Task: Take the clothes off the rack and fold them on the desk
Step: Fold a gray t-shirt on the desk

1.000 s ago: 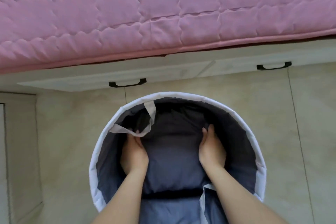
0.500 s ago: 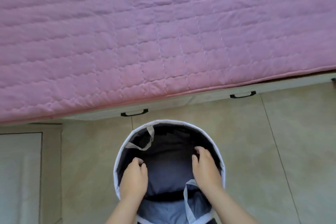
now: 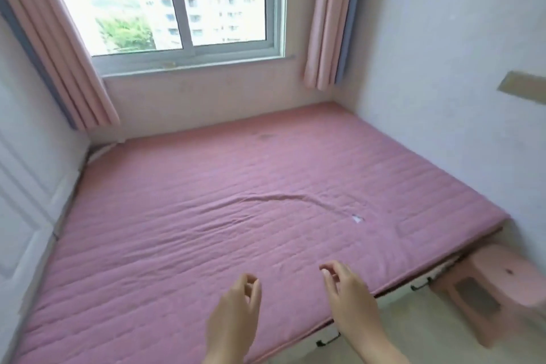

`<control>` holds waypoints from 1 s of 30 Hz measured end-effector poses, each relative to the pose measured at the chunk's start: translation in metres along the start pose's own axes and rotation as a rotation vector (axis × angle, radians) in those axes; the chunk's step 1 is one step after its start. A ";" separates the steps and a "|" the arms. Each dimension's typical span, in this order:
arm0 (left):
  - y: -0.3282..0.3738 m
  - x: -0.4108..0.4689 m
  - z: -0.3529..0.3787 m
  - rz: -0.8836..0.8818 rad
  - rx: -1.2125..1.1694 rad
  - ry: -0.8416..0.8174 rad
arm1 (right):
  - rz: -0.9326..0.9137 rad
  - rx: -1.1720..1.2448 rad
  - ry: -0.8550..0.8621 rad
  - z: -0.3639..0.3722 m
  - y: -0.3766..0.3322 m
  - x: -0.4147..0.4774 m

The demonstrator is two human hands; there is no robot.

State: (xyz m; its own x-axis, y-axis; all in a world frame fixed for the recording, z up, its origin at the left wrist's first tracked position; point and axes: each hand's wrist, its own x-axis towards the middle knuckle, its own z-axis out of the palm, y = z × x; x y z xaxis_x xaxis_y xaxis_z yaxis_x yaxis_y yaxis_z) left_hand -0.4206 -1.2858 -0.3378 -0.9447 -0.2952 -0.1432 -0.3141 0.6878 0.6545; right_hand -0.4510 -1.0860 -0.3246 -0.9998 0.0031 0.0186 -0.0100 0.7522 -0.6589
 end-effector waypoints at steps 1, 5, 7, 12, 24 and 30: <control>0.029 0.002 -0.019 0.070 -0.011 0.019 | -0.019 0.014 0.057 -0.032 -0.013 0.002; 0.150 0.001 -0.087 0.322 -0.109 0.024 | -0.038 0.001 0.251 -0.170 -0.065 -0.009; 0.203 -0.004 -0.104 0.406 -0.169 -0.024 | -0.011 -0.005 0.332 -0.235 -0.080 -0.022; 0.303 -0.042 -0.118 0.613 -0.249 -0.150 | 0.013 -0.010 0.487 -0.348 -0.094 -0.070; 0.502 -0.229 0.001 0.978 -0.203 -0.449 | 0.236 -0.082 0.716 -0.541 0.033 -0.235; 0.579 -0.324 0.090 1.079 -0.176 -0.533 | 0.314 -0.152 0.776 -0.612 0.124 -0.303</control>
State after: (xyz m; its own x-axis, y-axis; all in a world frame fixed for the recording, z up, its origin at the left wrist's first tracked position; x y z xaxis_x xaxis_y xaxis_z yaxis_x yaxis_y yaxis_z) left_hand -0.3051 -0.7322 0.0213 -0.6457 0.7115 0.2770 0.6355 0.2998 0.7115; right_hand -0.1396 -0.5907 0.0485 -0.6612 0.6355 0.3987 0.3241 0.7212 -0.6122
